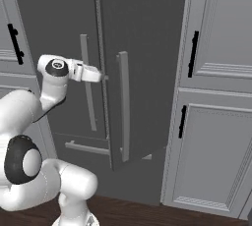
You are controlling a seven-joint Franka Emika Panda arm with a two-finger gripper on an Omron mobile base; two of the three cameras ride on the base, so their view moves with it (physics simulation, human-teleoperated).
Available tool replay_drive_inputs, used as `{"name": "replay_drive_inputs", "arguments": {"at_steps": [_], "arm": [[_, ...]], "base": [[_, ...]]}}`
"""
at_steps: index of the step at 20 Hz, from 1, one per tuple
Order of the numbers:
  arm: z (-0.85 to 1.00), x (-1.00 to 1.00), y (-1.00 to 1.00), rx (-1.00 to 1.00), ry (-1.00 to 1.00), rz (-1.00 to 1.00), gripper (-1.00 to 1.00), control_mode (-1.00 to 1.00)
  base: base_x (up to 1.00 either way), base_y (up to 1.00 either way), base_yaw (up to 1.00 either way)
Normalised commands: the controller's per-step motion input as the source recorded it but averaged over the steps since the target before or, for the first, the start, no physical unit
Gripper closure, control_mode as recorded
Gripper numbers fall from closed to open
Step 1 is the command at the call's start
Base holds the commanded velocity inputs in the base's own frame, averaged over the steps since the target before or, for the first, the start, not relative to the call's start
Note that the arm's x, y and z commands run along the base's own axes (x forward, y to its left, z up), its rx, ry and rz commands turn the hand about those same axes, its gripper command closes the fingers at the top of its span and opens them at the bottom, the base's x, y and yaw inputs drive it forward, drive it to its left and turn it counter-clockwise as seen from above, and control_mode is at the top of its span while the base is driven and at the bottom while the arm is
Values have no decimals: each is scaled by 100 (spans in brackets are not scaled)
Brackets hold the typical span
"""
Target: Grab a lemon wedge from the fridge and one ice cube from the ice bowl, and put them in the glass of lemonade.
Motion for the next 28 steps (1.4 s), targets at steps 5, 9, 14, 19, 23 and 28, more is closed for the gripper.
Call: {"name": "replay_drive_inputs", "arguments": {"at_steps": [5, 9, 14, 19, 23, 28], "arm": [[-2, 0, -100, 0, 0, -11, -100, -100], [-17, 0, -100, -4, 0, -11, -100, -100], [-2, -25, -100, -1, -1, -14, -100, -100], [0, -59, -100, 0, 0, -21, -100, -100], [0, -66, -100, 0, 0, -22, -100, -100], [17, -59, -100, 2, -3, -20, -100, -100]], "base": [[0, 0, 0], [0, 0, 0], [0, 0, 0], [0, 0, 0], [0, 0, 0], [0, 0, 0]]}}
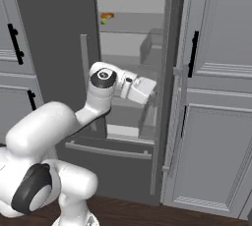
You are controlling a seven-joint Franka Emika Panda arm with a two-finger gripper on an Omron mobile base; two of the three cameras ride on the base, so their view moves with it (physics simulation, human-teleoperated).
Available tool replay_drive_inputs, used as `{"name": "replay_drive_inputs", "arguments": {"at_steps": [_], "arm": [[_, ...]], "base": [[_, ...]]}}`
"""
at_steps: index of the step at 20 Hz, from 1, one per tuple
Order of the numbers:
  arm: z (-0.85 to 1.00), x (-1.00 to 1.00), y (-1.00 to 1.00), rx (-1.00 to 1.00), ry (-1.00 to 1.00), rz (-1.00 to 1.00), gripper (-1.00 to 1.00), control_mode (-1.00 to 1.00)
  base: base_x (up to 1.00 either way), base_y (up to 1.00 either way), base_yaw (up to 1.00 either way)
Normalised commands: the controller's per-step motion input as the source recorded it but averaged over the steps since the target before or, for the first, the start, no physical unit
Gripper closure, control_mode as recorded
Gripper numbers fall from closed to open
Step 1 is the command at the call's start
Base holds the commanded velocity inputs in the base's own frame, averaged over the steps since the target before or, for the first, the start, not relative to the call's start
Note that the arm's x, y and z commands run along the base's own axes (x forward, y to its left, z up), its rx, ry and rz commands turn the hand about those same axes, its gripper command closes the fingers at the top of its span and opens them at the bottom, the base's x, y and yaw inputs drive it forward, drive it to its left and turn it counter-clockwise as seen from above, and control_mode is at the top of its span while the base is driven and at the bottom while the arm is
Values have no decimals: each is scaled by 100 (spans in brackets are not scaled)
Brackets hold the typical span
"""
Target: Grab a lemon wedge from the fridge and one ice cube from the ice bowl, and put them in the glass of lemonade.
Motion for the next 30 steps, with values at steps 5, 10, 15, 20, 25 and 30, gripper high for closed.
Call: {"name": "replay_drive_inputs", "arguments": {"at_steps": [5, 10, 15, 20, 25, 30], "arm": [[36, -100, -15, 5, -20, 21, -100, -100], [2, -72, 98, -3, 0, 44, -100, -100], [0, -43, 100, -5, 2, 52, -100, -100], [11, -33, 100, -7, 17, 48, -100, -100], [14, -1, 100, 8, 40, 45, -100, -100], [-19, 41, 61, 40, 29, 32, -100, -100]], "base": [[0, 0, 0], [0, 0, 0], [0, 0, 0], [0, 0, 0], [0, 0, 0], [0, 0, 0]]}}
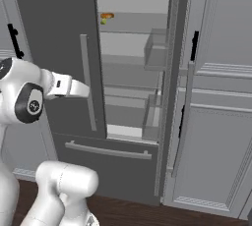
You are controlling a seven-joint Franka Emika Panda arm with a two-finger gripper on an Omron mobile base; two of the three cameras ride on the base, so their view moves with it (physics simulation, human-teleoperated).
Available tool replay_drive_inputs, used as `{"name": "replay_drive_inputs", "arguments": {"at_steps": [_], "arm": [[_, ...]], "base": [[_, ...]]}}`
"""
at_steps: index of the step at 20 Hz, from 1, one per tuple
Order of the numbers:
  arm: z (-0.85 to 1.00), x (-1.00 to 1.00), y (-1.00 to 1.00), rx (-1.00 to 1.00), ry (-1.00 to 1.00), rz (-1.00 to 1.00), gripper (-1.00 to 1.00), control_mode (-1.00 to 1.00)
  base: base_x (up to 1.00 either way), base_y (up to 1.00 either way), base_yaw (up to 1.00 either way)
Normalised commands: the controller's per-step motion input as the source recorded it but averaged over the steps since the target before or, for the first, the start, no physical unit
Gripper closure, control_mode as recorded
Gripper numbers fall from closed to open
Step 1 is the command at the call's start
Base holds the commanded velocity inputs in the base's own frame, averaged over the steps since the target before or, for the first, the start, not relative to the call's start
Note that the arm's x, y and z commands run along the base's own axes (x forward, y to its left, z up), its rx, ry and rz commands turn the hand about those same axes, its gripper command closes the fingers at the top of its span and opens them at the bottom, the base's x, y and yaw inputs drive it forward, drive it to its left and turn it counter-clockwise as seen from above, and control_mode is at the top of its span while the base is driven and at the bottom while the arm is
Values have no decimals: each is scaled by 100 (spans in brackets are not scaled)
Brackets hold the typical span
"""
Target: Grab a lemon wedge from the fridge and one ice cube from the ice bowl, and put them in the glass of lemonade.
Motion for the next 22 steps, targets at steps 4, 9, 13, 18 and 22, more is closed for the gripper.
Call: {"name": "replay_drive_inputs", "arguments": {"at_steps": [4, 9, 13, 18, 22], "arm": [[-8, 24, 74, 18, -5, 1, -100, -100], [-17, 83, 64, 4, -1, 0, -100, -100], [-36, 100, 55, 0, 0, 1, -100, -100], [-22, 100, 7, 3, 0, 18, -100, -100], [-7, 99, -8, 7, 0, 17, -100, -100]], "base": [[0, 0, 0], [0, 0, 0], [0, 0, 0], [0, 0, 0], [0, 0, 0]]}}
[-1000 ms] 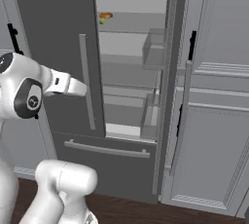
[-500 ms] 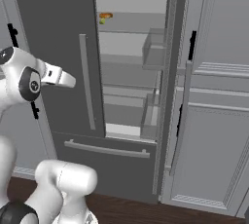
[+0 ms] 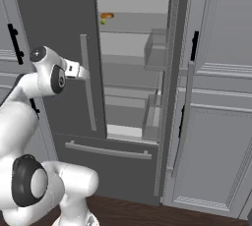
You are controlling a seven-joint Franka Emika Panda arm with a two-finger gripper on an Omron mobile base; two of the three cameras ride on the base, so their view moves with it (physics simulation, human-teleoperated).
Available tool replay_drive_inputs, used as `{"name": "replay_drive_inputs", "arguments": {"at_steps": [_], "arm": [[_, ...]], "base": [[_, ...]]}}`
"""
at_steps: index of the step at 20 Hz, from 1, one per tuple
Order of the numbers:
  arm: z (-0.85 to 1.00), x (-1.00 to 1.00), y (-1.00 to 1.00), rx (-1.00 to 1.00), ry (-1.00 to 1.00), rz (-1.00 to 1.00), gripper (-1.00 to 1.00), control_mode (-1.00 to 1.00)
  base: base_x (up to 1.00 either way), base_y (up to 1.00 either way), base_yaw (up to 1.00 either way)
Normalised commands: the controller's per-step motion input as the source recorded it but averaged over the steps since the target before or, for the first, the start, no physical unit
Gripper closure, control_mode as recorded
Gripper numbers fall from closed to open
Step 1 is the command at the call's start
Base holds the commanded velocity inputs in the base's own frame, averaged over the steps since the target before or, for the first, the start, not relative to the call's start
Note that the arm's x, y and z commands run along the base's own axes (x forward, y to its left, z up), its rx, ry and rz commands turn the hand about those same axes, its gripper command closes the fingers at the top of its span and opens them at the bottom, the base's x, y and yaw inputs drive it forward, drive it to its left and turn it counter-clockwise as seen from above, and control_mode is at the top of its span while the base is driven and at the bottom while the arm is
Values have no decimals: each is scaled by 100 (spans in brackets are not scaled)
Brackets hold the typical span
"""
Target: Grab a lemon wedge from the fridge and one ice cube from the ice bowl, and put them in the glass of lemonade.
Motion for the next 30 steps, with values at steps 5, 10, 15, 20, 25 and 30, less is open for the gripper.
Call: {"name": "replay_drive_inputs", "arguments": {"at_steps": [5, 10, 15, 20, 25, 30], "arm": [[-14, 71, 5, 0, 0, 2, -100, -100], [-14, 78, 18, 0, -1, 0, -100, -100], [-20, 84, 11, 0, 0, 0, -100, -100], [-6, 61, -4, 1, 0, 0, -100, -100], [-16, 60, 0, 0, 0, 0, 100, -100], [-2, 18, 4, 0, 0, -1, 100, -100]], "base": [[0, 0, 0], [0, 0, 0], [0, 0, 0], [0, 0, 0], [0, 0, 0], [0, 0, 0]]}}
